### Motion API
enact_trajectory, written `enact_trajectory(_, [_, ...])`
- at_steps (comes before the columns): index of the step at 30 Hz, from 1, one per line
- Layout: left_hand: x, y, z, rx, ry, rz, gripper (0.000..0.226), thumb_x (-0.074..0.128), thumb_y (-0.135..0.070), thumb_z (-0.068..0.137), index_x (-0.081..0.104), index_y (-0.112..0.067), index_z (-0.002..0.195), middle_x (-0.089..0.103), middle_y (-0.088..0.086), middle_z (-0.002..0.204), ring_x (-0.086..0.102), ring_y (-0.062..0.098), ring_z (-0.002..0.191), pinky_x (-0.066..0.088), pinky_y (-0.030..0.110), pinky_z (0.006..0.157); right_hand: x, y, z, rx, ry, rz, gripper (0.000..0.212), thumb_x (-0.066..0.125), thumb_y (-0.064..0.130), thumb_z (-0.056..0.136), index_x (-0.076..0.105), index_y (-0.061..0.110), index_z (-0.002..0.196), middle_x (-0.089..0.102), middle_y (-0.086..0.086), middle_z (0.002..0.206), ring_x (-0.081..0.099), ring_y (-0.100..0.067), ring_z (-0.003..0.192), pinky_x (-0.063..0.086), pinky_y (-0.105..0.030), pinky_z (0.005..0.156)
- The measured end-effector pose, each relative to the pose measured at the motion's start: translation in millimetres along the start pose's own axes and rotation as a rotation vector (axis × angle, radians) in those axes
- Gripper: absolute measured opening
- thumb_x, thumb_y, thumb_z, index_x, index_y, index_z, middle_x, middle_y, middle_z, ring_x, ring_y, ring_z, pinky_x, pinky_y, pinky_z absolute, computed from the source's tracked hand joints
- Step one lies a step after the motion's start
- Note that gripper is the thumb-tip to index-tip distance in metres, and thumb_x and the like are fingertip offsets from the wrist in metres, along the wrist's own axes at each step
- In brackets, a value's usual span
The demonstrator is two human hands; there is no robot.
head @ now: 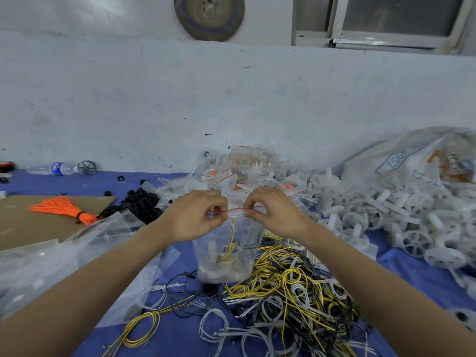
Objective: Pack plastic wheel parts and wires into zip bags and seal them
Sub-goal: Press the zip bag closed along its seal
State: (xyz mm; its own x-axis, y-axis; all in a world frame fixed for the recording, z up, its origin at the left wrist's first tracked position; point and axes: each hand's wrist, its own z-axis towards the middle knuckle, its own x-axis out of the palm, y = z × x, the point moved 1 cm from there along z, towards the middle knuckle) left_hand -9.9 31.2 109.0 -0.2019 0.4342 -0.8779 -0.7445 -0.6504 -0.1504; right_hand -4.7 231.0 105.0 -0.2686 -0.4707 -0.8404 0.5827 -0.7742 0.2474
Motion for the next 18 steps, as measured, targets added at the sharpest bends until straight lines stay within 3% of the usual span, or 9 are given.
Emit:
enact_trajectory(11, [-1,2,-1,0.018,0.019,-0.015,0.022,0.06,-0.024,0.09,0.046,-0.026,0.073,0.042,-0.015,0.068,0.047,0.012,0.068,0.047,0.041,0.068,-5,-9,-4,0.001,0.008,-0.064,0.011,0.063,0.023,0.089,0.068,0.013,0.09,0.067,0.001,0.094,0.052,-0.015,0.095,0.038,-0.035,0.092])
enact_trajectory(18, [-1,8,-3,0.017,0.031,-0.021,0.019,0.06,-0.022,0.09,0.052,-0.018,0.073,0.044,-0.014,0.068,0.048,0.013,0.068,0.046,0.039,0.069,-11,-21,-13,0.002,-0.015,-0.028,0.01,0.067,0.021,0.087,0.069,0.012,0.084,0.068,0.001,0.088,0.054,-0.015,0.088,0.036,-0.028,0.081])
